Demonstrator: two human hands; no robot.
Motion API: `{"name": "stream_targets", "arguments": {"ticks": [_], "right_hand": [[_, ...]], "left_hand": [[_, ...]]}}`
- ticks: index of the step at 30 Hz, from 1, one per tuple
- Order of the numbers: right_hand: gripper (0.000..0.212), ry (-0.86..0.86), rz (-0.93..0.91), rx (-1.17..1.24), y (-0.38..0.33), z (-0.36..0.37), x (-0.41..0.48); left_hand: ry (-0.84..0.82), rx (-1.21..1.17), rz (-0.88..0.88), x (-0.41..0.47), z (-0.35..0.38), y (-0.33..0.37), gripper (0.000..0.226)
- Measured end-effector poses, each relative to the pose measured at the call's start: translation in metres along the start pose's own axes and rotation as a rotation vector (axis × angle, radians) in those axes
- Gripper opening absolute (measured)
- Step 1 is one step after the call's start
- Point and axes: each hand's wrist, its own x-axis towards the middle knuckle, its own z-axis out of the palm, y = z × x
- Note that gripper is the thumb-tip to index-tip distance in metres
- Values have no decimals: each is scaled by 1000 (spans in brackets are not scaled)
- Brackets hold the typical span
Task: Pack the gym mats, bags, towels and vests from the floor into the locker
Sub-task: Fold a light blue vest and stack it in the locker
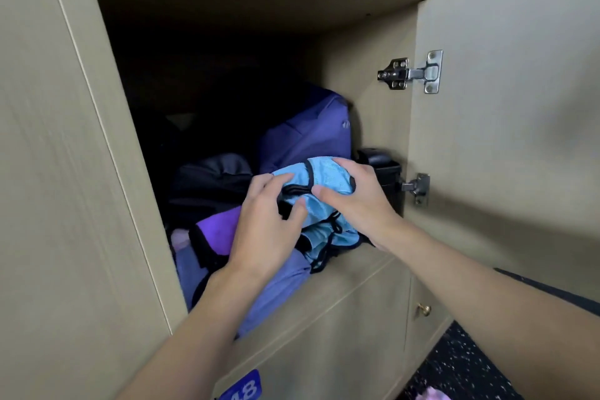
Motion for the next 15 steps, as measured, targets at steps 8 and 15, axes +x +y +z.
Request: {"name": "stream_targets", "arguments": {"ticks": [8,15], "right_hand": [[38,198,-420,-637,16,16,6],[57,-75,-312,-653,29,19,12]], "left_hand": [[-56,333,84,-2,16,-17,70],[-83,521,89,3,26,-28,80]]}}
